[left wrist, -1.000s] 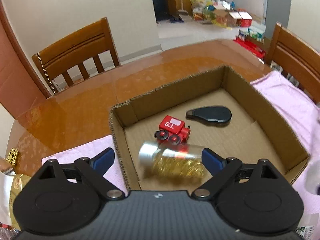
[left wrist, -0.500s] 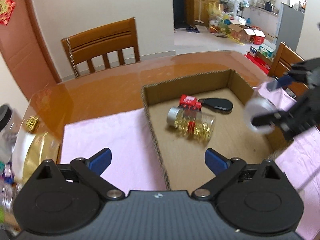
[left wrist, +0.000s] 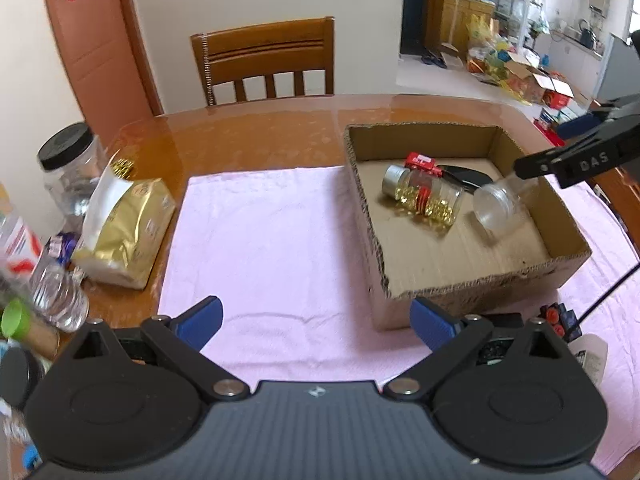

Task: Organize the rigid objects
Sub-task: 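Withdraw both tools from the box toward the remaining objects, then move the right gripper to the white MEDICAL bottle while the left approaches the pink card case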

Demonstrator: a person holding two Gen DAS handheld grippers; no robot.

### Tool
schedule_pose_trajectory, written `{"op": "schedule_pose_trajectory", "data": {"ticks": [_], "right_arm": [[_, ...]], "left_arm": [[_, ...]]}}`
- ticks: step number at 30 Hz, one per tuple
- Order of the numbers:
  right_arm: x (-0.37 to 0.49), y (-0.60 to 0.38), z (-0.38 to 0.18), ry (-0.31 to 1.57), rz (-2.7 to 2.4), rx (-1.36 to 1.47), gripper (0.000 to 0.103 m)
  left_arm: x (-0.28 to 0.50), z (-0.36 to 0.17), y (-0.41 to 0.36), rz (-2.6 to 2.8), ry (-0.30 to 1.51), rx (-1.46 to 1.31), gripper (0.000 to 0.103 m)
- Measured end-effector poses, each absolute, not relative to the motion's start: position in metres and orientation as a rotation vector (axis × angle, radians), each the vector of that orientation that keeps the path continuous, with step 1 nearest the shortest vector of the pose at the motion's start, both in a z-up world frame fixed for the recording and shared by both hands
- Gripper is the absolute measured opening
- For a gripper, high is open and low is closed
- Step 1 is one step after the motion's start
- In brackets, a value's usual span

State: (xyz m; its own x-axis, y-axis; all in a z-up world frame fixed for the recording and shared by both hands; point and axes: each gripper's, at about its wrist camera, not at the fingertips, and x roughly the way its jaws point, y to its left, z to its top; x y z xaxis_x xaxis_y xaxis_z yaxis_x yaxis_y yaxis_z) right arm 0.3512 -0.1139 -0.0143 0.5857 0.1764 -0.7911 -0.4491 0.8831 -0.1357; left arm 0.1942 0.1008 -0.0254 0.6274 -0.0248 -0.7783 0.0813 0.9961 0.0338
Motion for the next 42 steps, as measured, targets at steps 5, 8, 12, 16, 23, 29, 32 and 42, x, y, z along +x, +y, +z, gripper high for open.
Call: {"op": "schedule_pose_trajectory", "data": {"ticks": [5, 8, 12, 16, 23, 29, 32, 42], "right_arm": [[0.310, -0.118, -0.020, 0.858, 0.350, -0.305, 0.103], [0.283, -0.120, -0.024, 0.871, 0.365, -0.298, 0.103], [0.253, -0.127, -0.039, 0.922, 0.332, -0.272, 0.103], [0.228, -0.138, -0.055, 0.959, 0.280, -0.214, 0.103], [0.205, -0.145, -0.087, 1.020, 0.218, -0.207, 0.103], [0.199, -0.146, -0.104, 1.051, 0.186, -0.208, 0.103], [0.191, -0.153, -0.101, 1.052, 0.170, -0.192, 0.103], [0.162, -0.172, -0.098, 1.058, 0.119, -0.165, 0.103]], "left_arm": [[0.164, -0.035, 0.099, -0.019, 0.903, 0.047, 0.100], [0.146, -0.040, 0.095, -0.052, 0.901, 0.054, 0.100], [0.134, -0.050, 0.090, -0.029, 0.920, 0.055, 0.100], [0.123, -0.053, 0.080, -0.020, 0.907, 0.082, 0.100], [0.106, -0.058, 0.073, -0.034, 0.927, 0.059, 0.100], [0.096, -0.063, 0.070, -0.057, 0.938, 0.058, 0.100], [0.093, -0.063, 0.071, -0.073, 0.934, 0.056, 0.100], [0.094, -0.070, 0.067, -0.179, 0.920, 0.039, 0.100]]}}
